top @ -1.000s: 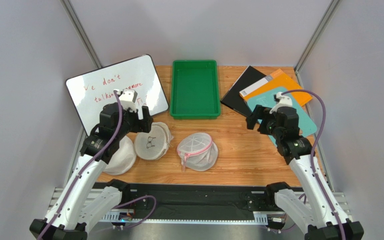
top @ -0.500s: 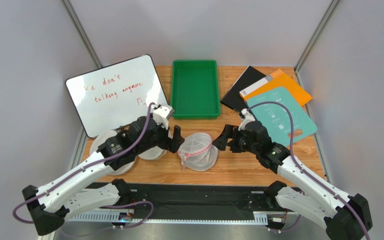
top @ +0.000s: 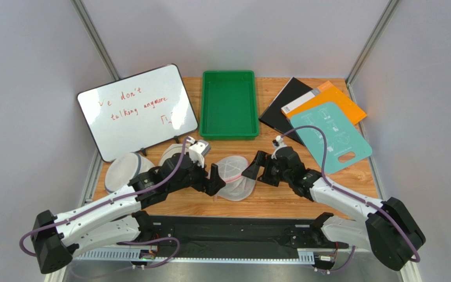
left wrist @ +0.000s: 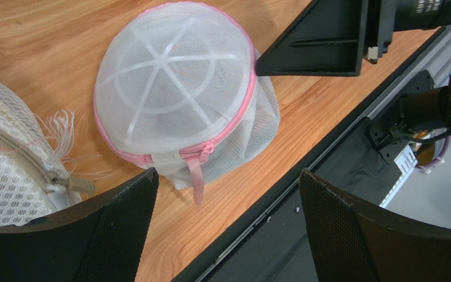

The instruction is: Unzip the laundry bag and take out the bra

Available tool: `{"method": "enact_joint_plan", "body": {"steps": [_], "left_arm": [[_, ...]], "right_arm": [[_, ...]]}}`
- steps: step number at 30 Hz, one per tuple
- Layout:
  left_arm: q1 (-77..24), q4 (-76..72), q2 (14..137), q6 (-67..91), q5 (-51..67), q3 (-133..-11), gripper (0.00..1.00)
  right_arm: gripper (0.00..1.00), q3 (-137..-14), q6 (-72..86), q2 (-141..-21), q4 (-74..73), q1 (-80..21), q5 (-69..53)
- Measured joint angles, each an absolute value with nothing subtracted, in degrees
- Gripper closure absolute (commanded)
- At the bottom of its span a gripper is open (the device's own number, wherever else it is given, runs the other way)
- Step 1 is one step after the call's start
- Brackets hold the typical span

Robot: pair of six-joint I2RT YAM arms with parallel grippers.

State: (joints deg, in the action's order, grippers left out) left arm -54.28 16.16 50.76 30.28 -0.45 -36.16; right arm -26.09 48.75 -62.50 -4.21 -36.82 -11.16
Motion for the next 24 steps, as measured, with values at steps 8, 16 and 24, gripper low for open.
{"method": "enact_joint_plan", "body": {"steps": [8,16,24], "left_arm": [[-54.28,15.94,45.41,30.65,0.40,-33.74,0.04],[-54.28,15.81,45.10,31.42,1.45,-31.97,0.04],[-54.28,15.38,45.19,32.36,1.52,-29.74,0.06]], "right_arm": [[0.13,-26.74,49.89,-65.58,-0.58,-37.47,-11.66],[0.15,-28.99,50.17,-67.48,0.32,-38.00,-11.68],[0.40,-31.48,50.17,-73.89,2.15,-38.24,-13.17]]}}
